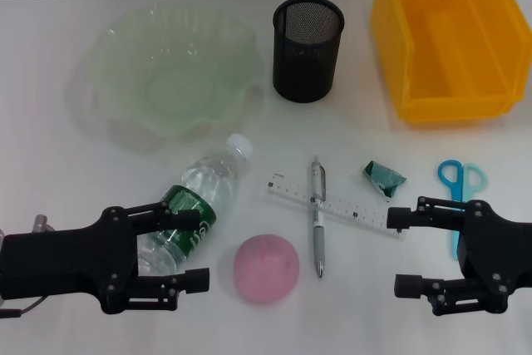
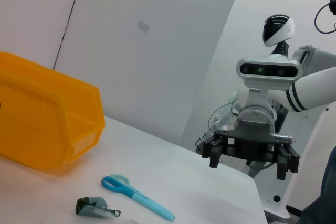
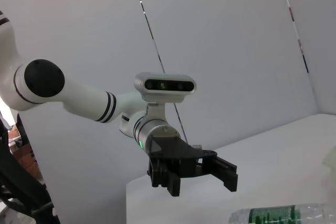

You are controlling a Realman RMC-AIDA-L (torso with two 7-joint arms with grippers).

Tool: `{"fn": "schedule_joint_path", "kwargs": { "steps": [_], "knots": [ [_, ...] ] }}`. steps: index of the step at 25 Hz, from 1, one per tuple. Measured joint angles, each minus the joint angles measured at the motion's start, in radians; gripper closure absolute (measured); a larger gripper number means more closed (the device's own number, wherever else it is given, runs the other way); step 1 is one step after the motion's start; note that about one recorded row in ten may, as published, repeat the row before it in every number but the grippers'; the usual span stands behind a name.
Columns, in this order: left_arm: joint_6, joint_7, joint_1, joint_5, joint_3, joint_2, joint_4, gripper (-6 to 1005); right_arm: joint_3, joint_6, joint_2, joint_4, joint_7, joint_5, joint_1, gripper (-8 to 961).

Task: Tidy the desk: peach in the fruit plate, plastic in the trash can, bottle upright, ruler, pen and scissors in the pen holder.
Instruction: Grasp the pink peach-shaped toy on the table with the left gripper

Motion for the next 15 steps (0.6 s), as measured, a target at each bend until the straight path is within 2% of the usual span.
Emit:
{"fn": "schedule_joint_path", "kwargs": {
  "steps": [11, 15],
  "knots": [
    [0.002, -0.025, -0.006, -0.002, 0.001, -0.002, 0.008, 169, 0.000, 0.014, 0.001, -0.005, 0.005, -0.001, 0.009, 136],
    [0.001, -0.109, -0.020, -0.007, 0.001, -0.005, 0.048, 169, 0.001, 0.016, 0.000, -0.009, 0.005, -0.002, 0.009, 136]
  ]
}}
